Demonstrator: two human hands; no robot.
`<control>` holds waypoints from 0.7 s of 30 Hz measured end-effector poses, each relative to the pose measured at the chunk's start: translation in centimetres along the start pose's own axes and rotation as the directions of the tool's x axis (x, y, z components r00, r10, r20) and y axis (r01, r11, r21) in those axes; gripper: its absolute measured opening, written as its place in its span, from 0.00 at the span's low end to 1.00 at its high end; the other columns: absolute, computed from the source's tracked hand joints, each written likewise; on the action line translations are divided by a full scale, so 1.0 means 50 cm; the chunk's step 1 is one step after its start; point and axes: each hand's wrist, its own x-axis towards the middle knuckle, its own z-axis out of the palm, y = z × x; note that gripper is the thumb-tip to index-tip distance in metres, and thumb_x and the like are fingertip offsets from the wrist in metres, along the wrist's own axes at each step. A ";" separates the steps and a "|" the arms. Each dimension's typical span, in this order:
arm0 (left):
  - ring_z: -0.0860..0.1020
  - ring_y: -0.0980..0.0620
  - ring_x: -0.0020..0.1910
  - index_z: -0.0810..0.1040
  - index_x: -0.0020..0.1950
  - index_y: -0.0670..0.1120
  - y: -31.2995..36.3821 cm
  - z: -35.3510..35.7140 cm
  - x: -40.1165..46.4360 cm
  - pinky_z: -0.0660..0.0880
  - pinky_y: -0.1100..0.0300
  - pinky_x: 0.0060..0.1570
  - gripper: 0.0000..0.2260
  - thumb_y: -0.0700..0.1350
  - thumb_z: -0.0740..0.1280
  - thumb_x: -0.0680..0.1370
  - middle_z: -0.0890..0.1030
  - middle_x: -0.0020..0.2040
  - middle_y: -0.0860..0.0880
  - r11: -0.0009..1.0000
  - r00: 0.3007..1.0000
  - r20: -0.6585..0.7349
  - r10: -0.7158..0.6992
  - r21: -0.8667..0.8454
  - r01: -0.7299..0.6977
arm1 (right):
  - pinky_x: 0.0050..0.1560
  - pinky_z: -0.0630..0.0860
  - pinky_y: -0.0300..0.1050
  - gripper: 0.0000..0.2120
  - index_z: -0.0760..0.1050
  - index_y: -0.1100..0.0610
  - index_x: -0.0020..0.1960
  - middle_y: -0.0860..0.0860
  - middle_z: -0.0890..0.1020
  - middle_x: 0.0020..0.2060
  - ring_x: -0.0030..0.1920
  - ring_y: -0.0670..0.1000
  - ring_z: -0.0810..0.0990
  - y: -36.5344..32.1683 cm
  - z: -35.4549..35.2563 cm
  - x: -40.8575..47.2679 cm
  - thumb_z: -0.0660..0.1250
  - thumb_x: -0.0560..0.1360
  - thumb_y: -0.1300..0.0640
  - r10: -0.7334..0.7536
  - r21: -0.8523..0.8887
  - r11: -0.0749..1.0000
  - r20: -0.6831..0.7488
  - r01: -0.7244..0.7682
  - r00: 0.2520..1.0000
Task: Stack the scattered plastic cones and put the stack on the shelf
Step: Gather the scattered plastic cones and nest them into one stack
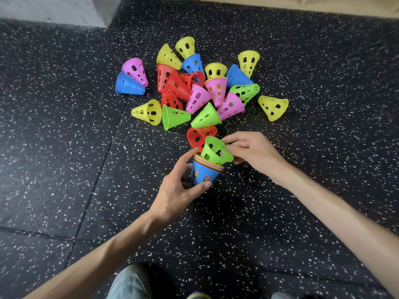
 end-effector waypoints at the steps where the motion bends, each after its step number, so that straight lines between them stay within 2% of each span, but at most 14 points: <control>1: 0.82 0.55 0.47 0.63 0.78 0.64 0.001 0.001 -0.001 0.77 0.65 0.48 0.35 0.48 0.76 0.76 0.83 0.57 0.54 1.000 1.000 0.007 0.004 0.003 -0.004 | 0.47 0.81 0.39 0.09 0.84 0.52 0.58 0.47 0.88 0.46 0.49 0.45 0.86 0.002 0.004 -0.003 0.68 0.80 0.60 -0.025 -0.052 0.998 0.018 0.025 1.000; 3: 0.82 0.52 0.50 0.62 0.79 0.65 0.005 0.001 -0.005 0.78 0.61 0.51 0.36 0.50 0.76 0.76 0.83 0.58 0.54 1.000 1.000 0.014 0.010 0.001 -0.010 | 0.52 0.79 0.36 0.10 0.84 0.52 0.60 0.42 0.87 0.50 0.54 0.40 0.84 0.002 0.008 -0.008 0.67 0.82 0.57 -0.056 -0.104 0.993 0.052 0.061 0.997; 4: 0.82 0.51 0.51 0.61 0.79 0.65 0.006 0.001 -0.006 0.79 0.58 0.53 0.36 0.50 0.76 0.76 0.83 0.58 0.54 1.000 1.000 0.017 0.010 0.001 -0.010 | 0.54 0.79 0.38 0.11 0.84 0.52 0.61 0.42 0.87 0.51 0.55 0.41 0.84 0.002 0.010 -0.009 0.66 0.82 0.56 -0.052 -0.111 0.992 0.070 0.059 0.996; 6: 0.82 0.47 0.52 0.60 0.79 0.67 0.007 0.000 -0.006 0.80 0.49 0.56 0.36 0.52 0.76 0.76 0.83 0.59 0.53 1.000 1.000 0.024 0.006 0.004 -0.006 | 0.54 0.80 0.47 0.12 0.84 0.53 0.61 0.47 0.87 0.52 0.53 0.46 0.84 0.005 0.011 -0.009 0.64 0.83 0.53 -0.026 -0.136 0.990 0.112 0.041 0.993; 8: 0.82 0.45 0.51 0.60 0.80 0.65 0.010 0.001 -0.006 0.80 0.45 0.55 0.37 0.53 0.76 0.77 0.83 0.59 0.53 1.000 1.000 0.028 0.001 -0.004 0.000 | 0.53 0.80 0.53 0.14 0.84 0.55 0.59 0.56 0.86 0.52 0.49 0.48 0.82 0.008 0.012 -0.008 0.62 0.84 0.51 -0.003 -0.149 0.989 0.149 0.025 0.989; 12: 0.82 0.45 0.50 0.59 0.81 0.61 0.017 0.003 -0.006 0.81 0.52 0.52 0.37 0.53 0.75 0.77 0.83 0.59 0.54 0.999 1.000 0.022 -0.001 -0.032 0.002 | 0.50 0.82 0.49 0.15 0.84 0.56 0.58 0.57 0.86 0.51 0.47 0.48 0.83 0.015 0.018 -0.007 0.61 0.84 0.50 0.008 -0.119 0.993 0.157 0.010 0.988; 15: 0.82 0.45 0.50 0.59 0.81 0.62 0.026 0.000 -0.013 0.79 0.56 0.50 0.38 0.51 0.75 0.77 0.83 0.57 0.54 0.998 1.000 0.023 0.004 -0.057 -0.003 | 0.50 0.81 0.52 0.15 0.84 0.55 0.57 0.55 0.87 0.47 0.46 0.46 0.82 0.020 0.025 -0.010 0.61 0.84 0.50 0.023 -0.125 0.992 0.183 0.000 0.983; 18: 0.81 0.53 0.48 0.61 0.80 0.62 0.039 -0.003 -0.029 0.77 0.61 0.48 0.36 0.51 0.75 0.76 0.84 0.55 0.53 0.998 1.000 0.001 -0.008 -0.064 0.008 | 0.54 0.82 0.52 0.15 0.85 0.54 0.52 0.46 0.86 0.40 0.45 0.44 0.84 0.014 0.033 -0.027 0.61 0.84 0.49 0.058 -0.112 0.993 0.196 -0.037 0.979; 21: 0.76 0.57 0.43 0.66 0.78 0.61 0.054 -0.011 -0.049 0.74 0.64 0.46 0.33 0.51 0.75 0.76 0.84 0.53 0.52 0.998 1.000 -0.017 -0.018 -0.065 0.017 | 0.54 0.83 0.49 0.13 0.84 0.52 0.53 0.47 0.87 0.43 0.46 0.44 0.85 0.004 0.043 -0.061 0.62 0.84 0.51 0.059 -0.065 0.997 0.169 -0.048 0.984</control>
